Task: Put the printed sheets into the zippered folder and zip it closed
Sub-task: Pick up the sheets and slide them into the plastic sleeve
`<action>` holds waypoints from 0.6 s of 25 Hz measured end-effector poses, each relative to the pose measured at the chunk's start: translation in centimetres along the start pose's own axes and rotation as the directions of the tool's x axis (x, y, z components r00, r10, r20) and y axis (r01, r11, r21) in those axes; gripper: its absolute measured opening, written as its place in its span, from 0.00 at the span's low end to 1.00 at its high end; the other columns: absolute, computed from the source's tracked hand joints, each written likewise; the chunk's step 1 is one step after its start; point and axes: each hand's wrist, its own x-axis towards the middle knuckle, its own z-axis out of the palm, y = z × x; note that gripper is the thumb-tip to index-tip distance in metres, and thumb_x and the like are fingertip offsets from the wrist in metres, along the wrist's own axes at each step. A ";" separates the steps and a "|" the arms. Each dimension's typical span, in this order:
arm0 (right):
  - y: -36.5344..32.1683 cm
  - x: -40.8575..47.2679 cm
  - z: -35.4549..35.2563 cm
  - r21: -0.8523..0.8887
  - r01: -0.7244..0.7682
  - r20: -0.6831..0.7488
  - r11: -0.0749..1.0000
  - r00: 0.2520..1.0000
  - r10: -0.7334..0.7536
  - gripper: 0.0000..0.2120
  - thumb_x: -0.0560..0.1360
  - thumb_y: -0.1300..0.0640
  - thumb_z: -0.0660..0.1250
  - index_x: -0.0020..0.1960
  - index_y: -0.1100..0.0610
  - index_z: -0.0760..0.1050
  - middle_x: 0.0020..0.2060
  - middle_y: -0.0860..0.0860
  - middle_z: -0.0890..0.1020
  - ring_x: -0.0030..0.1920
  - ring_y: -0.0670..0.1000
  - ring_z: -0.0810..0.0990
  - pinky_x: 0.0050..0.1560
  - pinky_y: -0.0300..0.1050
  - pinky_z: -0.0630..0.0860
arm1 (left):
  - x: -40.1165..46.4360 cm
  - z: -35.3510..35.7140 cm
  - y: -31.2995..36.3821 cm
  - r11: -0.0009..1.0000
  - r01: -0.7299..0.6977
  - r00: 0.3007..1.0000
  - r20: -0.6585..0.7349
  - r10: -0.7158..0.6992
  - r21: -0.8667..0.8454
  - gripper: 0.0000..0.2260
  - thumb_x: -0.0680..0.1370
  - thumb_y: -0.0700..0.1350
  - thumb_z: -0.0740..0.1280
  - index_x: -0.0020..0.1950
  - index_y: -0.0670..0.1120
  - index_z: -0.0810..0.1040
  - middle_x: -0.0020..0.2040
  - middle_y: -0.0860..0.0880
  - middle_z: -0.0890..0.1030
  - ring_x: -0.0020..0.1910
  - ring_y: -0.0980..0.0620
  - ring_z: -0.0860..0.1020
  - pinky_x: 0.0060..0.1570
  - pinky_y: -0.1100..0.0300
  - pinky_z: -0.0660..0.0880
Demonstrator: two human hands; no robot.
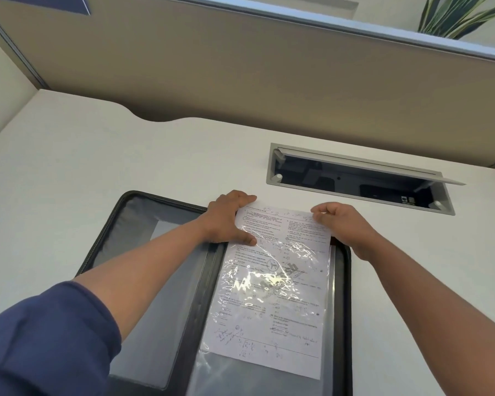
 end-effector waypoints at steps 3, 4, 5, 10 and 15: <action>-1.1 0.8 -0.3 -0.125 0.045 0.063 0.991 0.997 -0.037 0.08 0.82 0.58 0.66 0.53 0.47 0.82 0.52 0.47 0.85 0.51 0.48 0.82 0.41 0.38 0.76 | -0.1 0.0 -0.1 1.000 0.010 1.000 -0.001 -0.010 -0.020 0.49 0.63 0.60 0.82 0.80 0.55 0.63 0.75 0.53 0.66 0.72 0.50 0.65 0.75 0.47 0.60; -1.3 0.8 -0.3 -0.152 0.055 0.074 0.987 0.996 -0.044 0.09 0.82 0.59 0.66 0.52 0.48 0.83 0.51 0.47 0.85 0.51 0.48 0.83 0.41 0.38 0.77 | -0.2 0.0 -0.1 0.999 0.015 1.000 -0.005 -0.015 -0.034 0.48 0.63 0.59 0.83 0.79 0.55 0.64 0.74 0.53 0.67 0.71 0.50 0.66 0.75 0.47 0.60; -1.3 0.8 -0.4 -0.172 0.061 0.081 0.983 0.996 -0.047 0.10 0.82 0.60 0.66 0.52 0.48 0.84 0.50 0.47 0.86 0.51 0.48 0.84 0.43 0.40 0.78 | -0.3 0.1 -0.1 0.998 0.016 1.000 -0.011 -0.017 -0.053 0.47 0.63 0.59 0.83 0.78 0.55 0.66 0.73 0.54 0.68 0.71 0.50 0.66 0.75 0.48 0.60; -0.8 -0.6 -0.2 -0.220 0.106 0.146 0.970 0.986 -0.075 0.11 0.82 0.62 0.65 0.50 0.50 0.85 0.49 0.47 0.87 0.51 0.52 0.85 0.52 0.51 0.83 | -0.7 0.4 -0.6 0.982 -0.030 0.997 -0.072 0.016 -0.188 0.35 0.62 0.54 0.85 0.67 0.54 0.79 0.60 0.58 0.77 0.62 0.54 0.75 0.68 0.53 0.71; -0.7 -1.7 0.1 -0.265 0.119 0.240 0.957 0.969 -0.054 0.13 0.80 0.63 0.64 0.49 0.50 0.86 0.49 0.44 0.87 0.51 0.49 0.85 0.45 0.42 0.79 | -0.7 0.3 -0.6 0.982 -0.102 0.992 -0.090 0.089 -0.158 0.22 0.62 0.54 0.84 0.53 0.55 0.85 0.54 0.57 0.79 0.56 0.55 0.78 0.62 0.48 0.74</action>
